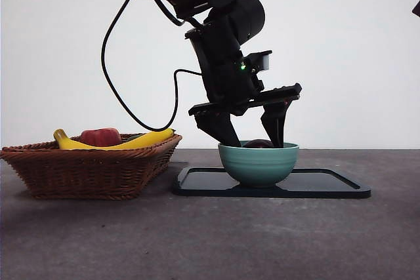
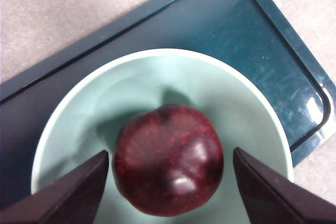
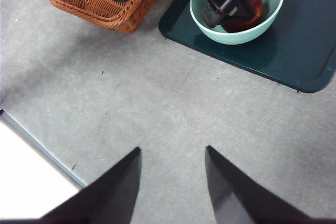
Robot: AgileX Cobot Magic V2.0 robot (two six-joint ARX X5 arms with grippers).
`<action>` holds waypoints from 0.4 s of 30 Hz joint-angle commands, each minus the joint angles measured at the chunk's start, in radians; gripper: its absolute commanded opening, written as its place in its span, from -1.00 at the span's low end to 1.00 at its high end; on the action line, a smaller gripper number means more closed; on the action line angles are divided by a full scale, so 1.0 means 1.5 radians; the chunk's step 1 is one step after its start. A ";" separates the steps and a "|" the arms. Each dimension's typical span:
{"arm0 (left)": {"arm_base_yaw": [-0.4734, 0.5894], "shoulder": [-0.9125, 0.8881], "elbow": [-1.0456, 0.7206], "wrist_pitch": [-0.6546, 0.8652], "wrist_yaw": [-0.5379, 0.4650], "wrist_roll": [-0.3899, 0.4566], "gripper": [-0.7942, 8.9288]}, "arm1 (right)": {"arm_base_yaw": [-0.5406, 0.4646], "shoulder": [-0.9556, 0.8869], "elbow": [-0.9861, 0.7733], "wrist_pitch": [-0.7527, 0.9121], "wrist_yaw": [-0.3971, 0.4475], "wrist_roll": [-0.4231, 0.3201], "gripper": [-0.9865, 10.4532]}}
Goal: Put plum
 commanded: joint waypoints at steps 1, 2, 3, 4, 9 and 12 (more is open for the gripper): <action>-0.008 0.023 0.020 0.001 -0.002 0.008 -0.09 | 0.004 0.004 0.003 0.002 0.000 0.004 -0.49; -0.008 0.026 0.020 0.000 -0.002 0.008 -0.14 | 0.004 0.004 0.003 0.002 0.000 0.004 -0.49; -0.009 0.027 0.020 -0.003 -0.002 0.008 -0.15 | 0.004 0.004 0.003 0.002 0.000 0.004 -0.49; -0.009 0.029 0.020 -0.005 -0.002 0.008 -0.15 | 0.004 0.004 0.003 0.002 0.000 0.004 -0.49; -0.009 0.029 0.020 -0.005 -0.002 0.008 -0.29 | 0.004 0.004 0.003 0.002 0.000 0.004 -0.49; -0.009 0.029 0.020 -0.003 -0.002 0.008 -0.29 | 0.004 0.004 0.003 0.002 0.000 0.004 -0.49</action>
